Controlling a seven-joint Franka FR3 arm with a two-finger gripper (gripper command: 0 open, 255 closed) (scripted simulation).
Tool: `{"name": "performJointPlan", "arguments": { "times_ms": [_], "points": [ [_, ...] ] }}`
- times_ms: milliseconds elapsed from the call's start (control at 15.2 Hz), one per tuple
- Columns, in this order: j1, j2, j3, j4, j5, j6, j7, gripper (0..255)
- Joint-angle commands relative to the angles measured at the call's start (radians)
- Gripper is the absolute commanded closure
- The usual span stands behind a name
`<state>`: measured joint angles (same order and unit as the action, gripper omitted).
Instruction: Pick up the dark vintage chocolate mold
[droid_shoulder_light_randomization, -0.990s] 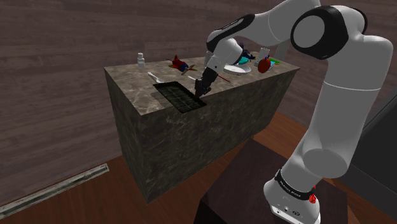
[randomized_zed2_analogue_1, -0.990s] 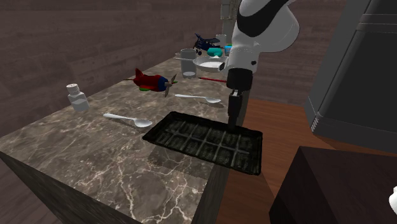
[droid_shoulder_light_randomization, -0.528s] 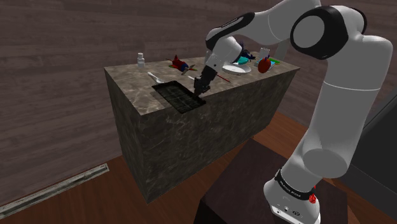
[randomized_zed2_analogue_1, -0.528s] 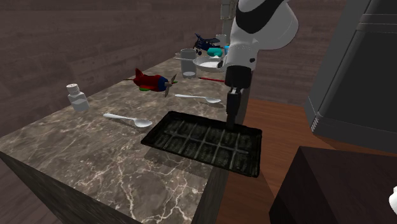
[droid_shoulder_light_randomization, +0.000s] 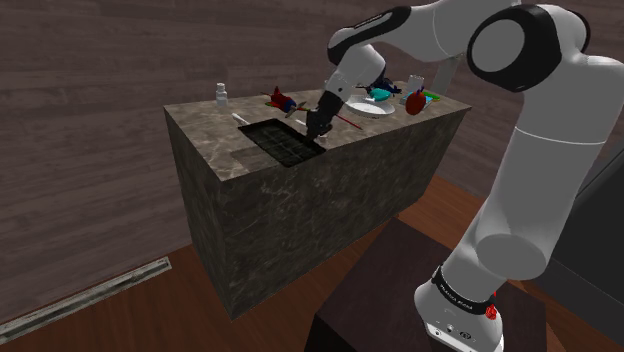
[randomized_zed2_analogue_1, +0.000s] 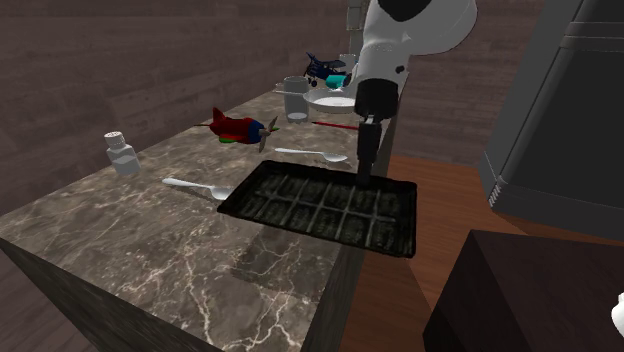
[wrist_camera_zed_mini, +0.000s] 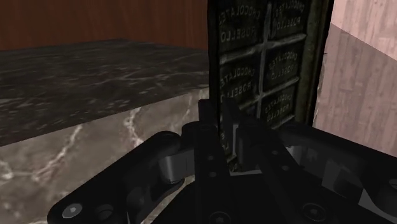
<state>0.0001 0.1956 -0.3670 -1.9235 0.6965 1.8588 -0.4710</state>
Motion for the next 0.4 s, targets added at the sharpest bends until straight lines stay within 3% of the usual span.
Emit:
{"name": "performJointPlan", "arguments": {
  "times_ms": [0,330],
  "points": [
    [0.001,-0.014,-0.001,0.007,-0.009,-0.015,0.015,255],
    [0.001,-0.031,-0.004,0.027,-0.021,-0.043,0.038,255]
  ]
}}
